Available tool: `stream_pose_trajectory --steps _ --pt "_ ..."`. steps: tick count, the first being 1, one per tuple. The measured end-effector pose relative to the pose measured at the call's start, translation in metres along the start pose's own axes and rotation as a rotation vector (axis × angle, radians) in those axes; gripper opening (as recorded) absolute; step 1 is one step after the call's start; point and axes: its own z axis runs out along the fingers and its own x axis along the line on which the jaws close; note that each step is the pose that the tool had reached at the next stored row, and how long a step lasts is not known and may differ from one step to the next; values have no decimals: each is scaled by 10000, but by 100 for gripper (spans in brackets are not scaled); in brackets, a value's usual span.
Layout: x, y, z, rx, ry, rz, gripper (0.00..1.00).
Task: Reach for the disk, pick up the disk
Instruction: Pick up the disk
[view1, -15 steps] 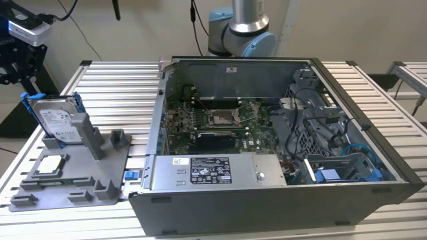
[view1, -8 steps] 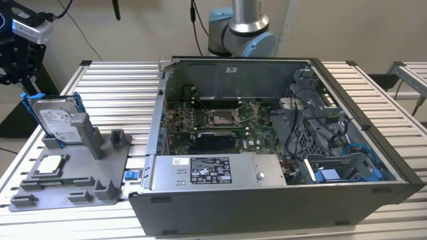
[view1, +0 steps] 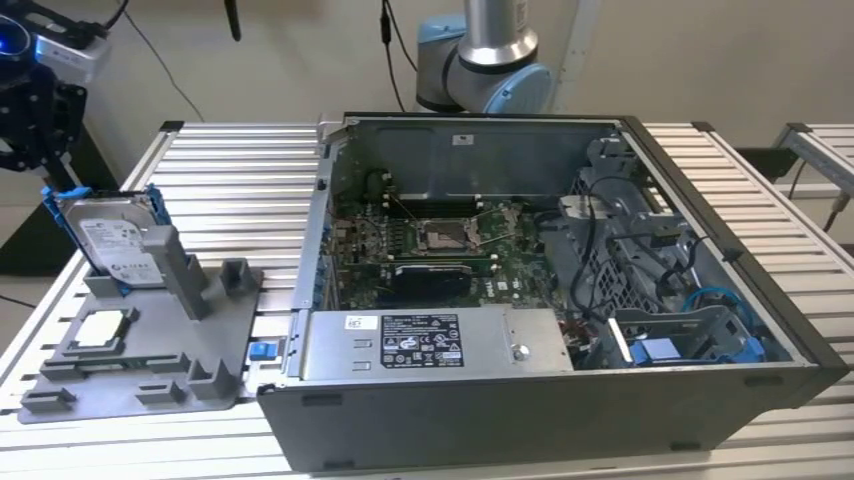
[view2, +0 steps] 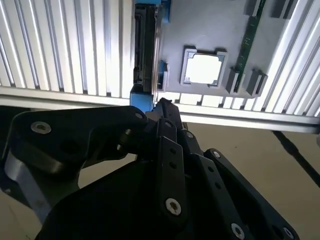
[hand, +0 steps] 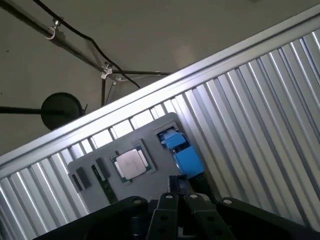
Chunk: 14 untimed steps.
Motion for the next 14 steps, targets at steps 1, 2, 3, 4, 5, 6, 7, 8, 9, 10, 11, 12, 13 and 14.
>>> stream_pose_trajectory --steps 1,2,3,4,5,6,7,8,9,10,11,12,13,14 --pt "0 0 6 0 4 -169 0" --pt "0 0 11 -1 11 -348 0" --pt "0 0 17 -3 18 -534 0" --pt "0 0 23 -2 23 -707 0" --pt "-1 0 27 -1 28 -892 0" --pt "-2 1 30 0 32 -1065 0" --pt "-7 3 33 2 36 -1200 0" --pt "-10 4 33 6 38 -1328 0" --pt "-17 8 34 12 39 -1437 0" --pt "-25 11 34 20 38 -1531 0" --pt "-33 14 34 23 40 -1620 0" --pt "-43 19 34 25 42 -1690 0" --pt "-60 27 34 26 43 -1734 0" --pt "-81 36 34 28 44 -1769 0"
